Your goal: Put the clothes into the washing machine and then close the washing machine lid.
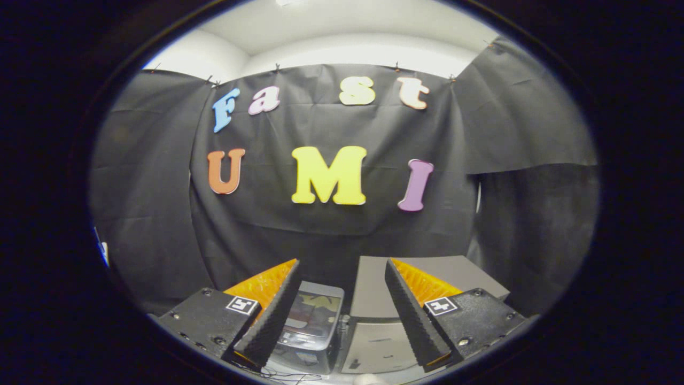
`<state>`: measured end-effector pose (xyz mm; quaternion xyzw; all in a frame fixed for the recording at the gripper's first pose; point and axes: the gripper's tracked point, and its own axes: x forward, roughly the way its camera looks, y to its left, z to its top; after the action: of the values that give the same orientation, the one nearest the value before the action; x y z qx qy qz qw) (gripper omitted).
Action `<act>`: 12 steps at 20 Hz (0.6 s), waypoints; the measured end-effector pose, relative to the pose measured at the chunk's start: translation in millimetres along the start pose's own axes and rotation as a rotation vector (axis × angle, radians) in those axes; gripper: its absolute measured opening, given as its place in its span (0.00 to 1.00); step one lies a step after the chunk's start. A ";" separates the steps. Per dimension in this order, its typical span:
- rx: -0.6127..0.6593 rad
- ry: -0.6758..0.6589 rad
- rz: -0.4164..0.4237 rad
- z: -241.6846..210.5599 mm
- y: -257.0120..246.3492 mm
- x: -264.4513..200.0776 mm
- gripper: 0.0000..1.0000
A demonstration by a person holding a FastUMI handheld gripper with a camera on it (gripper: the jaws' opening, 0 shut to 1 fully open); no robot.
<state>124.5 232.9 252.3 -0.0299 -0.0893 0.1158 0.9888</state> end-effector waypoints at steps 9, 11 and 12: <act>0.064 0.155 -0.164 -109.2 -161.5 -102.1 0.99; 0.076 0.197 -0.194 -137.1 -185.9 -125.0 0.99; 0.083 0.214 -0.197 -148.5 -192.4 -134.0 0.99</act>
<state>66.5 8.9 99.0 0.0078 0.0189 0.0179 0.9996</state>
